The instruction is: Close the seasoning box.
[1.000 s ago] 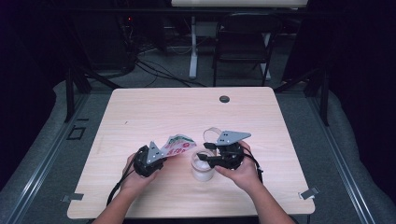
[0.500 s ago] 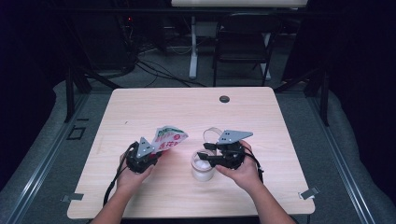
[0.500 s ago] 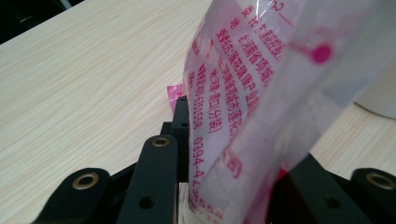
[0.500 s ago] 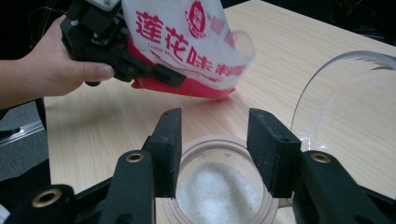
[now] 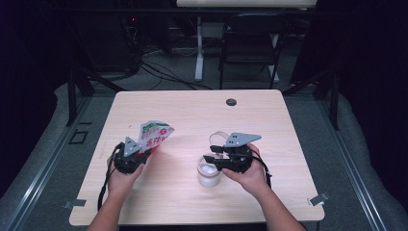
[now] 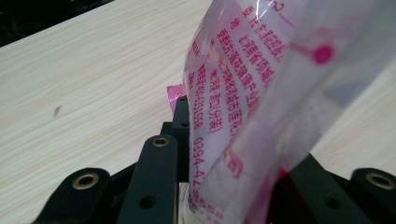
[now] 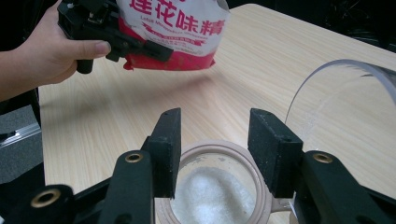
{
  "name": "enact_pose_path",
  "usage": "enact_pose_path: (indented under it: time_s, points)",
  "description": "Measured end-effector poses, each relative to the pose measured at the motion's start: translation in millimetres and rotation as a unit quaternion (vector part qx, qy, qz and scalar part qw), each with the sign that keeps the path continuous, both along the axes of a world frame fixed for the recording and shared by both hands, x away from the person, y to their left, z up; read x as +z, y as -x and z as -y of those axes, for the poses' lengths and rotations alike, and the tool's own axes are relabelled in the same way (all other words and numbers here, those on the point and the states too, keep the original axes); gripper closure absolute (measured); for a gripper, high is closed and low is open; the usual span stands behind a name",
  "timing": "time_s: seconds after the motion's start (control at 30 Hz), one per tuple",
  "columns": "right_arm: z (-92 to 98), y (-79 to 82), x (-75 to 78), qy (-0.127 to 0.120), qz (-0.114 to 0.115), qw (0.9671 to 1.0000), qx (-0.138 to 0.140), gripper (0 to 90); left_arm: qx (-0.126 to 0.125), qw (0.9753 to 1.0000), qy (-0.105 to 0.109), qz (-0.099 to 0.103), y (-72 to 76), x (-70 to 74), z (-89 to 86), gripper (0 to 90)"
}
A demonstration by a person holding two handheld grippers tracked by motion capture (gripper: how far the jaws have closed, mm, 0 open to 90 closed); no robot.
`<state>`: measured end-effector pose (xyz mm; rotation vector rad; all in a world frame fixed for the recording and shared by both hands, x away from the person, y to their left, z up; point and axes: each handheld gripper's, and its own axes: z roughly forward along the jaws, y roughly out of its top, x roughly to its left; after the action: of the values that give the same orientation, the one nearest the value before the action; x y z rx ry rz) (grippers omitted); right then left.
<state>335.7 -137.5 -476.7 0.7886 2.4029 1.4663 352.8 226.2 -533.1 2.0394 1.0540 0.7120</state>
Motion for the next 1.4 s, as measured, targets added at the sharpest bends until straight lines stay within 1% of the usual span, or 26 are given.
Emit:
enact_pose_path:
  time_s: [0.17, 0.2, 0.27, 0.3, 0.33, 0.37, 0.47, 0.57, 0.6, 0.63, 0.67, 0.7, 0.77, 0.8, 0.83, 0.87, 0.97, 1.03, 1.07, 1.13, 1.17, 1.2, 1.3, 1.33, 1.37, 1.4]
  points:
    - [0.1, -1.0, 0.4, -0.004, -0.004, 1.0000, 0.000, 56.1, 0.043, 0.9991, 0.006, 0.002, -3.1, -1.1, -21.8, 73.3]
    - [0.3, -1.3, 0.6, -0.004, -0.004, 1.0000, 0.000, 56.1, 0.054, 0.9985, 0.013, -0.002, -3.7, -1.8, -27.2, 73.3]
    - [0.8, -1.8, 1.0, -0.007, -0.005, 1.0000, 0.000, 56.5, 0.081, 0.9966, 0.016, 0.000, -5.4, -3.8, -39.3, 73.3]
    - [0.8, -2.0, 1.0, -0.008, -0.005, 1.0000, -0.002, 56.7, 0.090, 0.9959, 0.016, -0.002, -5.9, -4.1, -43.5, 73.3]
    - [1.0, -2.2, 1.1, -0.006, -0.005, 1.0000, -0.001, 56.9, 0.090, 0.9959, 0.016, -0.002, -5.9, -4.1, -43.5, 73.4]
    - [0.8, -2.5, 0.9, -0.007, -0.005, 1.0000, -0.002, 57.0, 0.113, 0.9930, 0.035, -0.002, -7.0, -5.9, -55.6, 73.3]
    - [0.9, -2.9, 0.7, -0.002, -0.006, 1.0000, 0.000, 57.1, 0.136, 0.9889, 0.059, -0.012, -7.8, -7.8, -68.2, 73.3]
    - [0.5, -2.9, 0.6, -0.006, -0.006, 1.0000, -0.002, 57.1, 0.146, 0.9863, 0.074, -0.017, -8.7, -11.0, -74.3, 73.3]
    - [0.4, -2.9, 0.7, -0.008, -0.006, 1.0000, -0.002, 57.1, 0.152, 0.9850, 0.078, -0.024, -9.3, -12.3, -76.2, 73.3]
    - [0.5, -2.9, 0.9, -0.008, -0.005, 1.0000, -0.002, 57.1, 0.158, 0.9838, 0.081, -0.026, -10.2, -14.3, -77.6, 73.3]
    - [0.4, -2.9, 1.0, -0.009, -0.005, 0.9999, -0.002, 57.1, 0.163, 0.9827, 0.080, -0.036, -10.8, -15.4, -79.4, 73.3]
    - [0.3, -3.1, 0.9, -0.009, -0.005, 0.9999, -0.001, 57.0, 0.166, 0.9822, 0.081, -0.035, -11.7, -17.1, -80.1, 73.2]
    - [-0.1, -3.5, 0.6, -0.008, -0.006, 0.9999, -0.002, 57.1, 0.172, 0.9804, 0.086, -0.043, -12.2, -18.8, -81.5, 73.1]
    - [-0.4, -3.7, 0.2, -0.009, -0.007, 0.9999, -0.002, 57.0, 0.173, 0.9799, 0.087, -0.049, -12.3, -18.9, -82.8, 73.1]
    - [-0.4, -3.7, 0.2, -0.009, -0.007, 0.9999, -0.002, 57.0, 0.173, 0.9799, 0.087, -0.049, -12.3, -18.9, -82.8, 73.1]
    - [-0.5, -3.8, 0.1, -0.008, -0.007, 0.9999, -0.001, 57.0, 0.176, 0.9790, 0.092, -0.049, -12.5, -19.7, -82.8, 73.1]
    - [-0.7, -3.9, 0.0, -0.009, -0.006, 0.9999, 0.000, 56.9, 0.178, 0.9780, 0.095, -0.053, -12.2, -20.0, -84.4, 72.0]
    - [-0.6, -3.9, -0.1, -0.009, -0.006, 0.9999, 0.000, 56.9, 0.180, 0.9769, 0.103, -0.052, -11.8, -20.1, -84.4, 69.8]
    - [-0.6, -3.9, -0.1, -0.009, -0.006, 0.9999, 0.000, 56.9, 0.181, 0.9767, 0.104, -0.051, -11.3, -19.8, -84.7, 68.1]
    - [-0.6, -3.9, -0.1, -0.010, -0.006, 0.9999, -0.001, 56.8, 0.181, 0.9755, 0.114, -0.051, -8.4, -18.7, -84.5, 60.8]
    - [-0.7, -3.9, -0.1, -0.009, -0.006, 0.9999, -0.001, 56.8, 0.181, 0.9756, 0.114, -0.050, -6.8, -17.9, -83.8, 56.2]
    - [-0.7, -4.0, -0.1, -0.010, -0.006, 0.9999, 0.000, 56.8, 0.175, 0.9769, 0.113, -0.046, -5.4, -16.7, -82.8, 53.1]
    - [-1.0, -4.2, 0.0, -0.010, -0.006, 0.9999, 0.000, 56.6, 0.169, 0.9790, 0.112, -0.021, -1.6, -12.8, -77.3, 44.5]
    - [-1.0, -4.2, 0.0, -0.010, -0.006, 0.9999, 0.000, 56.6, 0.169, 0.9790, 0.112, -0.021, -1.6, -12.8, -77.3, 42.0]
    - [-1.2, -4.1, 0.0, -0.010, -0.005, 0.9999, 0.000, 56.4, 0.168, 0.9796, 0.110, -0.014, -0.4, -11.1, -75.4, 42.0]
    - [-1.3, -4.1, 0.1, -0.009, -0.004, 1.0000, 0.000, 56.1, 0.166, 0.9800, 0.110, -0.005, 0.1, -10.3, -74.5, 39.5]
